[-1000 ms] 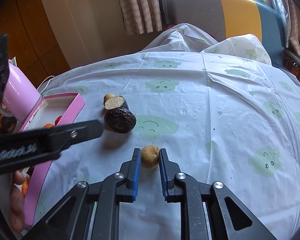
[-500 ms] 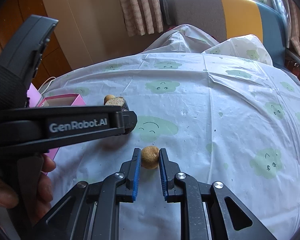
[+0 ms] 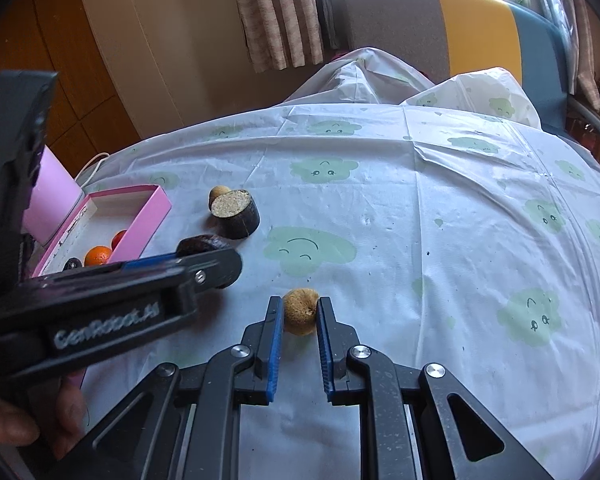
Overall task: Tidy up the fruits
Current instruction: 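Carry the dark oval fruit over the tray with the left tool while the right tool holds the brown fruit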
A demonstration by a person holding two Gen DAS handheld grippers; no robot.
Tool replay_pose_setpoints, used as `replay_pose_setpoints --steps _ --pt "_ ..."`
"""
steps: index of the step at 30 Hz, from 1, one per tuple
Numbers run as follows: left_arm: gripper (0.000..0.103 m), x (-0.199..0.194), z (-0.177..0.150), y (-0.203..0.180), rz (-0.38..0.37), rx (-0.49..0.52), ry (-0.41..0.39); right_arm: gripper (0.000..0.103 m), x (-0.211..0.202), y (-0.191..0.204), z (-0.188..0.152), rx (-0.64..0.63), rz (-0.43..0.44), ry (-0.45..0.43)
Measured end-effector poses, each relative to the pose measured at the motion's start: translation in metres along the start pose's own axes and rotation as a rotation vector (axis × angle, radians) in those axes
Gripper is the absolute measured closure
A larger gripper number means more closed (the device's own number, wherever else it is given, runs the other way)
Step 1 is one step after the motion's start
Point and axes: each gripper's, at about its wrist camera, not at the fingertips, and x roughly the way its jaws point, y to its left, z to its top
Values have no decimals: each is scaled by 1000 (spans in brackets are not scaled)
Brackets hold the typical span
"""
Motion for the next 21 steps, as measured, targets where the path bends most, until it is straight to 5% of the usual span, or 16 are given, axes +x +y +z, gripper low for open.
replay_pose_setpoints --steps 16,20,21 --pt "58 -42 -36 22 -2 -9 -27 89 -7 -8 -12 70 13 30" --pt "58 -53 -37 27 -8 -18 -48 60 3 -3 0 55 25 24" --pt "58 -56 -37 29 -7 -20 -54 60 5 -2 3 55 34 24"
